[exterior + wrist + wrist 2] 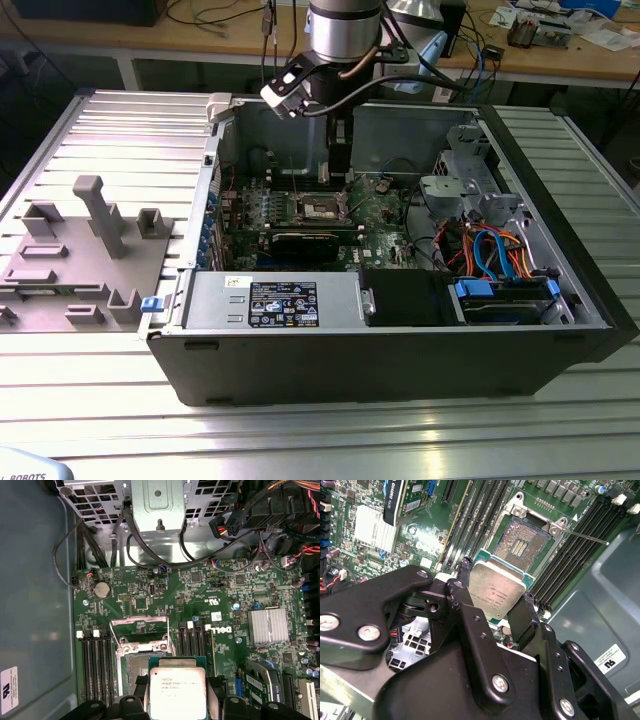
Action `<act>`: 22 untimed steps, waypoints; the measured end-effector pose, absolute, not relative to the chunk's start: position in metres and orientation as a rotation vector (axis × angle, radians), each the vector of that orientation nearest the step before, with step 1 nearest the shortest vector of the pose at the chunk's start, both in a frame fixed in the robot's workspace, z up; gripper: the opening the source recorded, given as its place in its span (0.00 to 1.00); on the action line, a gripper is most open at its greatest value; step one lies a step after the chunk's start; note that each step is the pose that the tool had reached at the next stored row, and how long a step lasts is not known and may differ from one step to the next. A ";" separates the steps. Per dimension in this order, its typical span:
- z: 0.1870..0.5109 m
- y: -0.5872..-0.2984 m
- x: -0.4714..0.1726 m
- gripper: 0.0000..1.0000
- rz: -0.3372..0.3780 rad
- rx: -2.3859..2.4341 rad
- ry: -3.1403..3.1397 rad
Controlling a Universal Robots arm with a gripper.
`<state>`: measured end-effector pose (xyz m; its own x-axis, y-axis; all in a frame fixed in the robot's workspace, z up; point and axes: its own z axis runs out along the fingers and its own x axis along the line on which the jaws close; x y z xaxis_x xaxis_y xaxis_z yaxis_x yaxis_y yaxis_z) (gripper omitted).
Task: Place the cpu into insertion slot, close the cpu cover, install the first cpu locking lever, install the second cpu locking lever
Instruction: 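Place the cpu into insertion slot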
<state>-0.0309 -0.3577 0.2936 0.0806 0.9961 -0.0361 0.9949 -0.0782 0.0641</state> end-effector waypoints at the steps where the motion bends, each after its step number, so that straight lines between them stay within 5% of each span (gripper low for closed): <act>1: 0.294 -0.358 -0.031 0.54 0.026 2.256 2.081; 22: 0.292 -0.358 -0.034 0.54 0.025 2.276 2.060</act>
